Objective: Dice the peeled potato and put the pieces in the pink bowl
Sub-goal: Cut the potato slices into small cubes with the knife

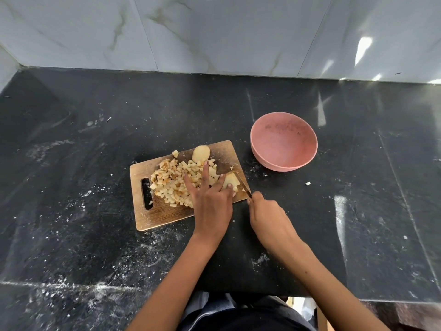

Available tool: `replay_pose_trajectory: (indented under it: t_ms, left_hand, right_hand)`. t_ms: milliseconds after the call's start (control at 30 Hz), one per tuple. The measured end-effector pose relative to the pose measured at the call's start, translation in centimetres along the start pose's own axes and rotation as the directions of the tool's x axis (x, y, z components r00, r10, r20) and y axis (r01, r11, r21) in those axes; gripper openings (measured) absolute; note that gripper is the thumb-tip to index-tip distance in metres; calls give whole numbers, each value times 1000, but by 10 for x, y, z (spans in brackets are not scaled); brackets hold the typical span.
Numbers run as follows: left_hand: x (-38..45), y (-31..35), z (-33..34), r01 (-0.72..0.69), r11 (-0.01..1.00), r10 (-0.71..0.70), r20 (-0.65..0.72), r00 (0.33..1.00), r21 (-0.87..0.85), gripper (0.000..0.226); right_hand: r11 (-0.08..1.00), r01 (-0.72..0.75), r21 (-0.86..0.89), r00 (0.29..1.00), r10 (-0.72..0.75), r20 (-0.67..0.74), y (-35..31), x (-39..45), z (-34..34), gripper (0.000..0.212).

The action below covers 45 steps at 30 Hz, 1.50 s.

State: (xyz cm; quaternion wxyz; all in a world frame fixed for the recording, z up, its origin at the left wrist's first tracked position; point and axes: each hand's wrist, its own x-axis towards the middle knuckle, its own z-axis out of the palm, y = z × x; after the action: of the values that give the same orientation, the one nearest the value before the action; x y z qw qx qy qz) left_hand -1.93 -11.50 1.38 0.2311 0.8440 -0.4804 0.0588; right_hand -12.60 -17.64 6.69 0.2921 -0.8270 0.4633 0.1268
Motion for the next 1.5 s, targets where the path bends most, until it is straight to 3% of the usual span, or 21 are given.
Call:
replay_pose_trajectory:
  t_ms: [333,600,933,1033,1133,1500]
  left_hand:
    - [2,-3,1,56,996,-58,-16,998,-68,9]
    - [-2,-3,0,21,1000,-21,13,1000,-14,7]
    - [3,2,1,100,994,-101,-10,995,-42,6]
    - [3,3,1,109,993,-110,-16,994,-47,7]
    - [3,4,3,107,993,-108,-16,994,-49,9]
    - [-2,0,3,84,993,-87,-39,995,-83,8]
  right_hand:
    - [998,12,-66,999,-10,35,-16,27,-2,27]
    - [995,-33,-95,998,39,54,-27,27,-2,29]
    - [985,-48,-164,988,71,140,-17,13,0,39]
    - [989,-65,-135,983,86,164,-10,4,3,31]
    - [990,-67,-126,985,86,151,1,-10,8,4]
    - [995,-37,-91,990,49,131,12,-28,4,15]
